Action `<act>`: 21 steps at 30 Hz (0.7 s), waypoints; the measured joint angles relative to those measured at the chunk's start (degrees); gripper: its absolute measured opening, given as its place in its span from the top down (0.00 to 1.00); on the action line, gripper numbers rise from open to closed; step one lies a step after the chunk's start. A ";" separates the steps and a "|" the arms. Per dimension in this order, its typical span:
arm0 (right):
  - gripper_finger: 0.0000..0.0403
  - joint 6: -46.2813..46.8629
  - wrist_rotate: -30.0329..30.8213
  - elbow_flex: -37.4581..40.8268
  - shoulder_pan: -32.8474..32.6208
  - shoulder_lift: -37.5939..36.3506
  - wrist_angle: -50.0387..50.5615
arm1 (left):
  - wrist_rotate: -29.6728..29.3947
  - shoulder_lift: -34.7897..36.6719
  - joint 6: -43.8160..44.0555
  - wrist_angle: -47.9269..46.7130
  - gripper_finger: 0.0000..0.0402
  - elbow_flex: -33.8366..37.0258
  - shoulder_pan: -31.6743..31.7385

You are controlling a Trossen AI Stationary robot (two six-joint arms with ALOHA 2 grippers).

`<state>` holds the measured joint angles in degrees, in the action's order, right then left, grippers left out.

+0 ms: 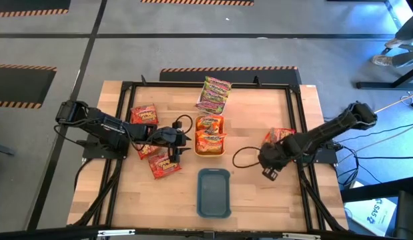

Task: Sort Maruchan noodles
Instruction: Put the yellow noodle pack into the yellow bin

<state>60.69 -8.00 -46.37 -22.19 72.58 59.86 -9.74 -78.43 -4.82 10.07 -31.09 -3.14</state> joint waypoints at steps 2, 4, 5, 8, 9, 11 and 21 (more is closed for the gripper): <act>0.99 4.14 3.71 0.02 -1.90 0.00 2.36 | 0.00 0.00 0.06 0.02 0.55 0.00 0.00; 0.99 6.99 5.46 0.02 -2.67 0.00 4.60 | 0.00 0.00 0.04 0.02 0.55 0.00 0.00; 0.99 7.41 5.93 0.02 -2.67 0.00 5.27 | 0.00 0.00 0.06 0.04 0.55 0.00 0.00; 0.99 6.42 8.30 0.36 -2.32 0.00 5.75 | 0.00 0.00 0.16 0.04 0.55 0.00 0.00; 1.00 5.75 9.97 0.70 -1.78 0.00 5.75 | 0.00 0.00 0.14 0.04 0.55 0.00 -0.06; 1.00 5.07 13.15 1.31 -0.61 0.02 6.09 | 0.00 0.00 0.15 0.23 0.55 0.00 -0.04; 1.00 0.68 38.08 0.19 7.88 0.04 13.65 | 0.76 0.00 -0.28 0.93 0.55 0.02 -0.03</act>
<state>61.37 30.08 -46.17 -14.30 72.62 73.51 -8.97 -78.43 -5.10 11.00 -31.07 -3.17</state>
